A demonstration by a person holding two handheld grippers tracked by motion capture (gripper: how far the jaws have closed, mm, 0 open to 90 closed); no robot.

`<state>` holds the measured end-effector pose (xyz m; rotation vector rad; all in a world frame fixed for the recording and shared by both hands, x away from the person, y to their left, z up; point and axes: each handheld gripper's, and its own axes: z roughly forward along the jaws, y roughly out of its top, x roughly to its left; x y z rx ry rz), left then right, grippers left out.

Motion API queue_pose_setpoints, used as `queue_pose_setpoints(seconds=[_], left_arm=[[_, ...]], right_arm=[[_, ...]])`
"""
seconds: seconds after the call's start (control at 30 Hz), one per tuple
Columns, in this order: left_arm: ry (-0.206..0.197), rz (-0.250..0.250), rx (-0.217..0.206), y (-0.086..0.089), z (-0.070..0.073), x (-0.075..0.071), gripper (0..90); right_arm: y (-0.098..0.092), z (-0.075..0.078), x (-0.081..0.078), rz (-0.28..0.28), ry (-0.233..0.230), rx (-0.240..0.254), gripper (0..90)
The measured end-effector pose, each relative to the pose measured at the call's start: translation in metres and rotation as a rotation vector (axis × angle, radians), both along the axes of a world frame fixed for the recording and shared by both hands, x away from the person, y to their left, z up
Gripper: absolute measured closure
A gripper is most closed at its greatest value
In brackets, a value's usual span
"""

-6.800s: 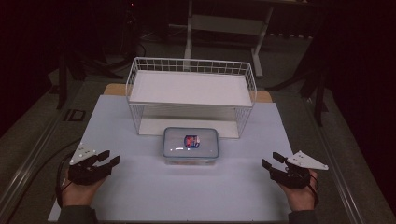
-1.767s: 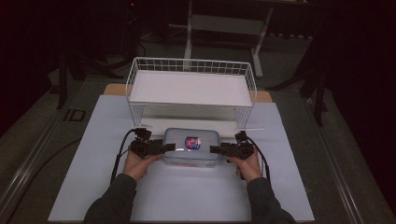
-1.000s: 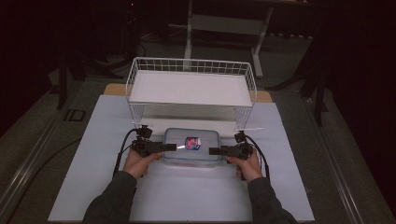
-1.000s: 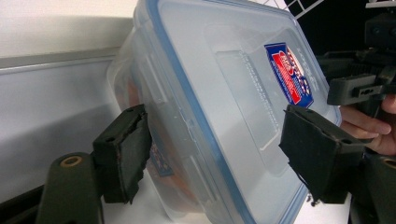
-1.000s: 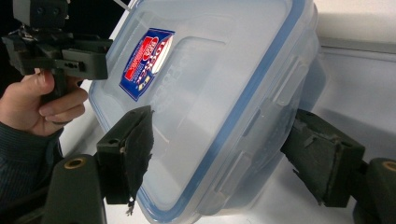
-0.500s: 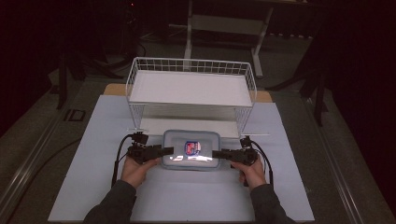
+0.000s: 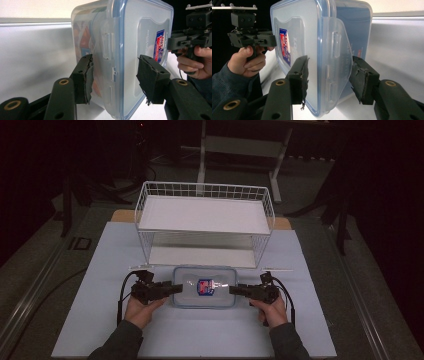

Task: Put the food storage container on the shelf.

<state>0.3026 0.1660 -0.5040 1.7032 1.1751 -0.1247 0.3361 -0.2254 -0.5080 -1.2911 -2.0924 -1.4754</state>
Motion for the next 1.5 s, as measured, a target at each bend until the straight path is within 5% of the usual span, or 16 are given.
queue_pose_setpoints(seconds=[0.6, 1.5], left_arm=[[-0.071, -0.008, 0.045, 0.000, 0.015, -0.013, 49.1], [-0.184, -0.006, 0.044, -0.003, 0.057, -0.015, 49.2]], right_arm=[[0.002, 0.007, -0.009, 0.021, -0.083, -0.002, 50.6], [0.002, 0.064, -0.013, -0.003, -0.272, -0.030, 49.9]])
